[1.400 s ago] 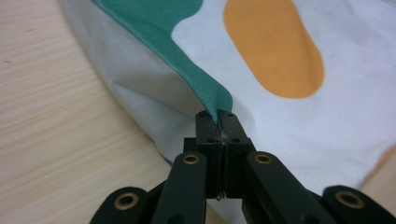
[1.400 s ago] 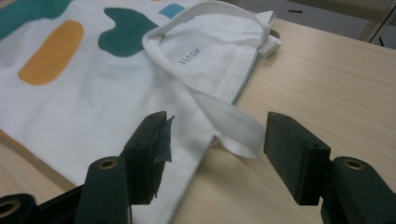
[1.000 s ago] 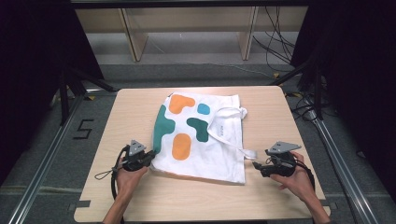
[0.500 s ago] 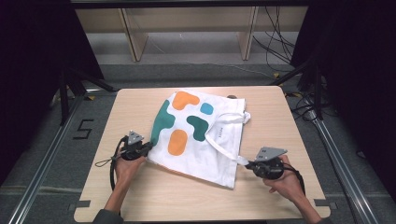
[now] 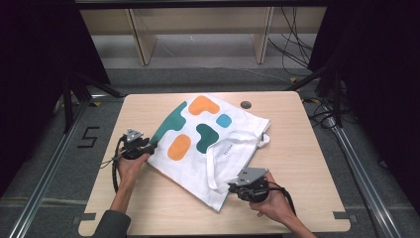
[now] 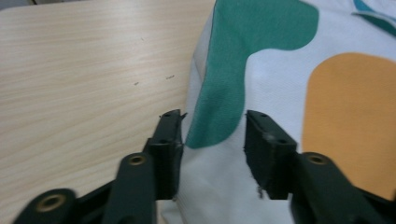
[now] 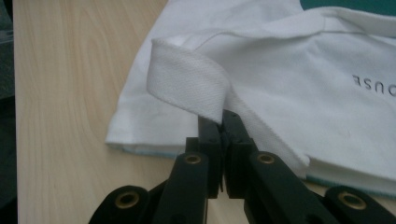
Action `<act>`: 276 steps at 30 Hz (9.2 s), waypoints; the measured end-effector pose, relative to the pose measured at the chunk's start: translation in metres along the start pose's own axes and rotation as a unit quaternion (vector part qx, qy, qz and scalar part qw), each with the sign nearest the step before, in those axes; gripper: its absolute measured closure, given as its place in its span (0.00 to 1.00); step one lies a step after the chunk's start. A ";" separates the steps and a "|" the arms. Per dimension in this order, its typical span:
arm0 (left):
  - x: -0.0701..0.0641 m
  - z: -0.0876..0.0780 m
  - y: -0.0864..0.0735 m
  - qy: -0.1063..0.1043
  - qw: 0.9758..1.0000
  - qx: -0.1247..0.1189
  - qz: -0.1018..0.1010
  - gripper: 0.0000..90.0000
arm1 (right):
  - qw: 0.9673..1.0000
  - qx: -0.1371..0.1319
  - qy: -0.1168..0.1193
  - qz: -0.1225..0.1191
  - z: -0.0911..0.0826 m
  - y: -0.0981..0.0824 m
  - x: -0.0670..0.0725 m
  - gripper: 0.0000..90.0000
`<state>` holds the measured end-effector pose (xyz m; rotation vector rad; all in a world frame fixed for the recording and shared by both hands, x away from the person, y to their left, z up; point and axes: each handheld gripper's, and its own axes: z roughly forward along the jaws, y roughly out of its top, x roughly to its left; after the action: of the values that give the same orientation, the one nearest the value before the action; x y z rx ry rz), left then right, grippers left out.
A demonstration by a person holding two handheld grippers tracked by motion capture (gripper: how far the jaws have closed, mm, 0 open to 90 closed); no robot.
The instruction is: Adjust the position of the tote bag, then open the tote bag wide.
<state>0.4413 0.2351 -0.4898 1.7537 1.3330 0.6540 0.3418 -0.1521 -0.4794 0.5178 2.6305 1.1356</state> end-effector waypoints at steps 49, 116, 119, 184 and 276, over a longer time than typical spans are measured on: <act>-0.182 -0.089 -0.087 -0.072 0.966 0.104 0.224 0.28 | 0.989 -0.046 -0.044 0.135 -0.062 -0.038 -0.045 0.41; -0.051 -0.108 -0.065 -0.052 0.994 0.016 0.091 0.96 | 0.986 0.041 -0.127 0.097 -0.001 -0.012 -0.069 0.43; -0.052 -0.107 -0.066 -0.056 0.995 0.012 0.085 0.96 | 0.986 0.058 -0.131 0.081 0.003 -0.008 -0.068 0.41; -0.079 -0.102 -0.073 -0.075 0.969 0.078 0.222 0.95 | 0.987 0.057 -0.141 0.058 -0.070 -0.070 -0.025 0.91; -0.087 -0.096 0.086 -0.155 0.971 -0.131 0.129 0.95 | 0.955 -0.094 -0.280 0.038 -0.190 0.054 -0.111 0.98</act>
<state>0.3835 0.1722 -0.3601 1.7389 0.7782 0.6334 0.3902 -0.2879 -0.3040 0.7732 2.0126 1.0542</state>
